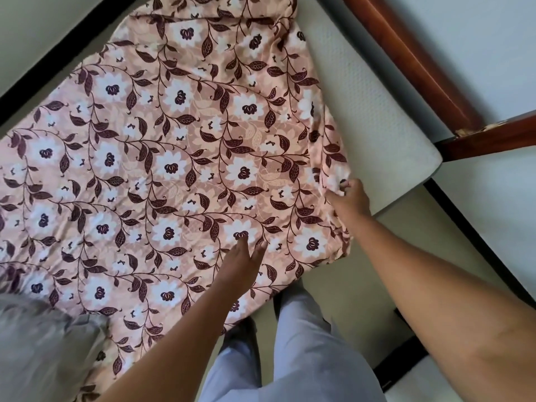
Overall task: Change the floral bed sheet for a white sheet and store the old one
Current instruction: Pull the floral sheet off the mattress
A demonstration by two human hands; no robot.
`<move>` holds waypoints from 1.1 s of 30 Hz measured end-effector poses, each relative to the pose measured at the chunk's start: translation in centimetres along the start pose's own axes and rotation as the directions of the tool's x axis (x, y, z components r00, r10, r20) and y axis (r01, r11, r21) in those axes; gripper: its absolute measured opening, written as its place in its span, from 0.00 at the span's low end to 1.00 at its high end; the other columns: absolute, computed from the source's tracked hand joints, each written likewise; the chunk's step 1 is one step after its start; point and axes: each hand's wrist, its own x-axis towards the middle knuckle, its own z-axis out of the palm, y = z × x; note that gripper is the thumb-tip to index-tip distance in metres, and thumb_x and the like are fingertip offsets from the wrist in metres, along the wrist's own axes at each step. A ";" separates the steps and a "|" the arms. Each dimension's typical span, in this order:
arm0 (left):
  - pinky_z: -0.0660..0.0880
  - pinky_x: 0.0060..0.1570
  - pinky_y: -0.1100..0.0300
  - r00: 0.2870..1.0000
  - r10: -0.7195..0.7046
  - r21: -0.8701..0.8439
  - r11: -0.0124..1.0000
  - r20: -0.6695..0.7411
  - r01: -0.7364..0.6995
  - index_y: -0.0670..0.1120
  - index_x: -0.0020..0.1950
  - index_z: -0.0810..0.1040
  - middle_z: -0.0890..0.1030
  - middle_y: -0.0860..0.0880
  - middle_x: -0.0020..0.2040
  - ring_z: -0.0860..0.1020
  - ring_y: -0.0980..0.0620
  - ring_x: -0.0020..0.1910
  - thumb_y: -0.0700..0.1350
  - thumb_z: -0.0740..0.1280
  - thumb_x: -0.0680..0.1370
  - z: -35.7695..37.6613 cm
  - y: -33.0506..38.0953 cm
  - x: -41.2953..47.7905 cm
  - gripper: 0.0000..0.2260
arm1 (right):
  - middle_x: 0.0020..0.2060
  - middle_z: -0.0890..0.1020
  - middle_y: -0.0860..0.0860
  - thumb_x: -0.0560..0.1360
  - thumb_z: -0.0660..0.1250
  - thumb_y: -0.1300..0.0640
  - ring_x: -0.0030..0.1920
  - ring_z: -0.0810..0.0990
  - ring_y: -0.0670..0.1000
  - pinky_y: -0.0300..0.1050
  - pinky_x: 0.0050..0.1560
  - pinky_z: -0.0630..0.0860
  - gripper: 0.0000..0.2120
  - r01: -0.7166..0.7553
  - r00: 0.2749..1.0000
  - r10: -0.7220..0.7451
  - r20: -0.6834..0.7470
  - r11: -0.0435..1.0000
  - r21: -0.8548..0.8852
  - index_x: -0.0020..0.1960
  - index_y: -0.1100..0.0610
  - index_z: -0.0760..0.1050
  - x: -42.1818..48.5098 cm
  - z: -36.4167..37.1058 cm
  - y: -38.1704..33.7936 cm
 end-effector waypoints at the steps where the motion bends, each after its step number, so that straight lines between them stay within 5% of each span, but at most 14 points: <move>1: 0.70 0.63 0.53 1.000 -0.001 -0.095 0.995 0.004 0.001 0.44 0.79 0.59 0.70 0.42 0.75 0.73 0.43 0.67 0.62 0.54 0.83 0.1 0.6 0.1 0.30 | 0.56 0.80 0.51 0.76 0.74 0.51 0.46 0.83 0.52 0.43 0.40 0.78 0.22 0.027 0.997 -0.028 0.067 0.999 0.020 0.64 0.56 0.70 -1.5 0.7 -0.5; 3: 0.73 0.51 0.55 1.000 -0.031 -0.347 0.937 0.006 0.031 0.47 0.76 0.63 0.77 0.45 0.67 0.77 0.46 0.56 0.63 0.58 0.81 -0.1 2.2 0.2 0.29 | 0.56 0.81 0.51 0.78 0.71 0.50 0.48 0.82 0.53 0.47 0.44 0.79 0.24 0.141 0.973 -0.126 0.191 0.988 -0.068 0.70 0.56 0.69 -4.7 1.9 -1.3; 7: 0.79 0.52 0.52 0.994 -0.089 -0.804 0.585 0.063 0.103 0.53 0.71 0.67 0.80 0.42 0.61 0.80 0.47 0.56 0.57 0.67 0.80 -0.6 4.6 0.2 0.22 | 0.61 0.81 0.55 0.80 0.65 0.53 0.56 0.81 0.61 0.53 0.52 0.78 0.19 0.559 0.809 -0.458 0.368 0.794 -0.240 0.71 0.52 0.71 -11.1 3.8 -1.0; 11: 0.83 0.43 0.49 0.988 -0.148 -0.773 0.632 -0.052 0.054 0.48 0.64 0.74 0.84 0.40 0.50 0.82 0.47 0.42 0.46 0.68 0.80 -1.3 4.6 -0.2 0.14 | 0.58 0.78 0.49 0.79 0.64 0.56 0.53 0.81 0.55 0.50 0.47 0.78 0.15 0.710 0.639 -0.599 0.483 0.701 -0.070 0.65 0.52 0.73 -14.8 5.1 0.3; 15: 0.79 0.52 0.34 0.977 -0.205 -0.841 0.537 -0.056 0.064 0.45 0.55 0.80 0.84 0.37 0.49 0.84 0.39 0.46 0.48 0.64 0.82 -2.3 2.7 -1.0 0.08 | 0.57 0.75 0.47 0.81 0.64 0.51 0.54 0.78 0.40 0.43 0.54 0.78 0.13 0.533 0.807 -0.532 0.258 0.843 0.070 0.63 0.55 0.72 -16.4 5.9 0.1; 18: 0.79 0.57 0.40 0.982 -0.189 -0.898 0.435 -0.027 0.059 0.43 0.54 0.80 0.84 0.38 0.50 0.83 0.41 0.48 0.45 0.59 0.85 -2.6 2.2 -2.3 0.11 | 0.63 0.69 0.51 0.78 0.70 0.52 0.60 0.71 0.32 0.30 0.62 0.69 0.25 0.385 0.896 -0.401 0.189 0.915 0.116 0.71 0.58 0.67 -16.1 6.9 -1.6; 20: 0.80 0.57 0.45 0.984 -0.175 -0.915 0.402 -0.034 0.040 0.40 0.58 0.79 0.85 0.40 0.51 0.84 0.42 0.51 0.45 0.58 0.85 -2.5 1.4 -2.9 0.13 | 0.62 0.75 0.48 0.73 0.73 0.42 0.62 0.76 0.43 0.44 0.66 0.74 0.31 0.183 0.936 -0.240 0.257 0.956 0.229 0.70 0.53 0.68 -15.4 7.4 -3.1; 22: 0.81 0.55 0.48 0.984 -0.176 -0.925 0.380 -0.039 0.031 0.39 0.59 0.79 0.85 0.40 0.51 0.85 0.43 0.51 0.45 0.57 0.85 -2.4 0.8 -3.9 0.14 | 0.54 0.83 0.48 0.68 0.74 0.36 0.55 0.83 0.50 0.55 0.60 0.80 0.28 0.033 0.940 -0.132 0.313 0.953 0.303 0.62 0.50 0.72 -15.1 7.6 -4.5; 24: 0.81 0.54 0.51 0.979 -0.198 -0.933 0.357 -0.043 0.031 0.40 0.59 0.79 0.86 0.41 0.50 0.85 0.44 0.51 0.47 0.58 0.85 -2.2 -0.1 -4.4 0.14 | 0.46 0.85 0.49 0.72 0.74 0.45 0.48 0.85 0.51 0.56 0.53 0.82 0.15 0.100 0.941 -0.169 0.293 0.967 0.235 0.53 0.52 0.78 -15.3 7.5 -5.5; 26: 0.80 0.54 0.53 0.972 -0.227 -0.942 0.334 -0.061 0.019 0.40 0.57 0.79 0.85 0.41 0.51 0.84 0.44 0.53 0.49 0.59 0.85 -2.1 -0.8 -4.9 0.14 | 0.40 0.84 0.48 0.75 0.71 0.54 0.44 0.84 0.52 0.54 0.48 0.81 0.06 0.331 0.917 -0.340 0.209 0.941 0.075 0.47 0.56 0.78 -16.5 7.3 -6.4; 27: 0.80 0.55 0.52 0.969 -0.237 -0.940 0.342 -0.077 0.009 0.40 0.57 0.78 0.84 0.41 0.52 0.83 0.44 0.54 0.49 0.60 0.84 -2.1 -1.0 -5.2 0.14 | 0.38 0.82 0.48 0.75 0.70 0.57 0.42 0.82 0.53 0.53 0.45 0.80 0.03 0.507 0.853 -0.502 0.142 0.862 0.000 0.45 0.56 0.77 -17.4 7.2 -6.7; 29: 0.80 0.57 0.49 0.967 -0.235 -0.933 0.359 -0.101 -0.011 0.42 0.57 0.76 0.82 0.39 0.56 0.82 0.44 0.56 0.49 0.61 0.83 -1.9 -1.4 -5.5 0.12 | 0.39 0.79 0.50 0.74 0.66 0.61 0.42 0.78 0.54 0.52 0.43 0.78 0.01 0.830 0.555 -0.827 0.086 0.545 -0.118 0.45 0.57 0.75 -19.5 7.2 -7.4; 31: 0.81 0.49 0.50 0.977 -0.176 -0.948 0.314 -0.121 -0.060 0.45 0.60 0.76 0.83 0.40 0.57 0.83 0.45 0.54 0.49 0.61 0.82 -2.1 -1.8 -6.0 0.12 | 0.45 0.79 0.54 0.75 0.62 0.60 0.45 0.79 0.56 0.50 0.45 0.78 0.08 0.938 0.310 -0.936 0.166 0.273 -0.212 0.50 0.57 0.78 -21.4 7.5 -7.4; 33: 0.80 0.48 0.50 0.990 -0.124 -0.978 0.204 -0.072 -0.045 0.47 0.63 0.79 0.84 0.43 0.58 0.83 0.46 0.55 0.55 0.62 0.81 -2.6 -2.2 -6.5 0.17 | 0.54 0.79 0.56 0.76 0.58 0.59 0.51 0.80 0.57 0.50 0.49 0.80 0.14 0.937 0.305 -0.913 0.272 0.237 -0.255 0.57 0.56 0.80 -22.3 7.9 -7.2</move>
